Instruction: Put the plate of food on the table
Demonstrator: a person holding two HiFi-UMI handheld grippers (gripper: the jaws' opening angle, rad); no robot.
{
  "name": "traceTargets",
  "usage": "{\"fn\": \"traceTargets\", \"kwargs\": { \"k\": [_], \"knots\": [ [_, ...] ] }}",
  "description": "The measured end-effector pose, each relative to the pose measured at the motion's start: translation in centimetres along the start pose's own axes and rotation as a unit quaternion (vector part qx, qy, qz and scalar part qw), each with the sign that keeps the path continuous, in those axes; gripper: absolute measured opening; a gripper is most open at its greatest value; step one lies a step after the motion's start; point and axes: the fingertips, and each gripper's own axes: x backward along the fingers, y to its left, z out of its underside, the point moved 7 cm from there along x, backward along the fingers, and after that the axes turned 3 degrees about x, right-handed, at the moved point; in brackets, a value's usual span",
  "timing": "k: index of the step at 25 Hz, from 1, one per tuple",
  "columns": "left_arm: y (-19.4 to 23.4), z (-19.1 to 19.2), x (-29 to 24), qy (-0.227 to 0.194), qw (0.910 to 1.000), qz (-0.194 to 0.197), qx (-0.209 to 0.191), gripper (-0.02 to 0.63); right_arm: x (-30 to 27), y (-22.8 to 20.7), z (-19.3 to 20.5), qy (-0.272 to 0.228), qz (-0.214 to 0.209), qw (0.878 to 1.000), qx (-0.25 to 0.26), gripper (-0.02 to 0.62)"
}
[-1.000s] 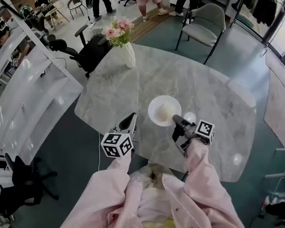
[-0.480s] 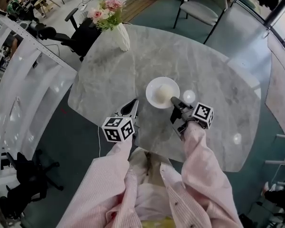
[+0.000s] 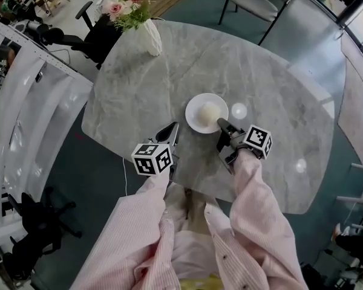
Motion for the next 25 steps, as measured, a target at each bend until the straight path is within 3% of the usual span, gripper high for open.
{"fn": "traceTargets", "kwargs": {
  "k": [12, 25],
  "knots": [
    [0.0, 0.1, -0.9, 0.010, 0.9999, 0.009, 0.006, -0.003, -0.2, -0.3, 0.0, 0.004, 0.023, 1.000, 0.000, 0.020],
    [0.0, 0.5, -1.0, 0.019, 0.9997, 0.009, 0.010, -0.003, -0.6, -0.4, 0.1, 0.001, 0.096, 0.993, 0.067, 0.020]
  ]
}}
